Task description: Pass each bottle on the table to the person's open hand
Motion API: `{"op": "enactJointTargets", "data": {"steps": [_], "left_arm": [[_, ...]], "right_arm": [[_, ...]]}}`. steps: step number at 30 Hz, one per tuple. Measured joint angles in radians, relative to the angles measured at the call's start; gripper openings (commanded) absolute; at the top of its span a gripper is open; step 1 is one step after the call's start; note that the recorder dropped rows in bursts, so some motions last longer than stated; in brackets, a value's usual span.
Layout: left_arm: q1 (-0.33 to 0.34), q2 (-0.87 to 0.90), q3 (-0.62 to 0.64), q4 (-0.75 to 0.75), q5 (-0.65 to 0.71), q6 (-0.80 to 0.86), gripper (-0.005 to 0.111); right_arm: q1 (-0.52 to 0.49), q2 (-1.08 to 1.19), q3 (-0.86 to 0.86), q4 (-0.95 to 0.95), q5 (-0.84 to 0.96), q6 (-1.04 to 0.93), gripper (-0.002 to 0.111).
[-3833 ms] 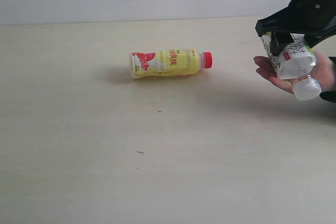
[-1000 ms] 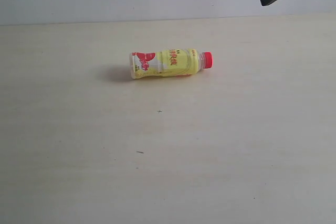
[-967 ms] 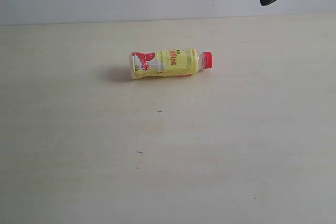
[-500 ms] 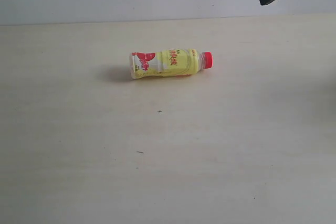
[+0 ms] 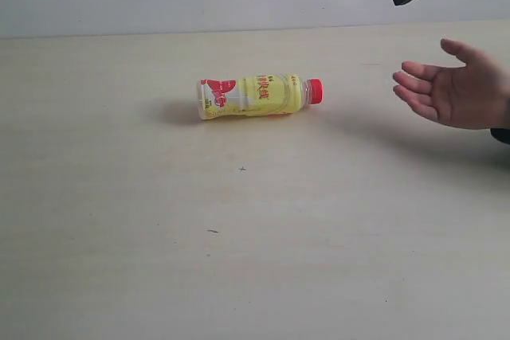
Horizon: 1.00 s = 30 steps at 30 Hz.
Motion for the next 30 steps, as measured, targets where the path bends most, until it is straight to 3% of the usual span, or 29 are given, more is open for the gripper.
{"op": "enactJointTargets", "data": {"steps": [17, 24, 30], "left_arm": [[0.0, 0.0, 0.0, 0.0, 0.0, 0.0, 0.0], [0.0, 0.0, 0.0, 0.0, 0.0, 0.0, 0.0], [0.0, 0.0, 0.0, 0.0, 0.0, 0.0, 0.0]], "right_arm": [[0.0, 0.042, 0.0, 0.019, -0.038, -0.013, 0.093], [0.0, 0.05, 0.0, 0.083, -0.077, -0.209, 0.088], [0.0, 0.099, 0.0, 0.11, -0.22, -0.532, 0.087]]}}
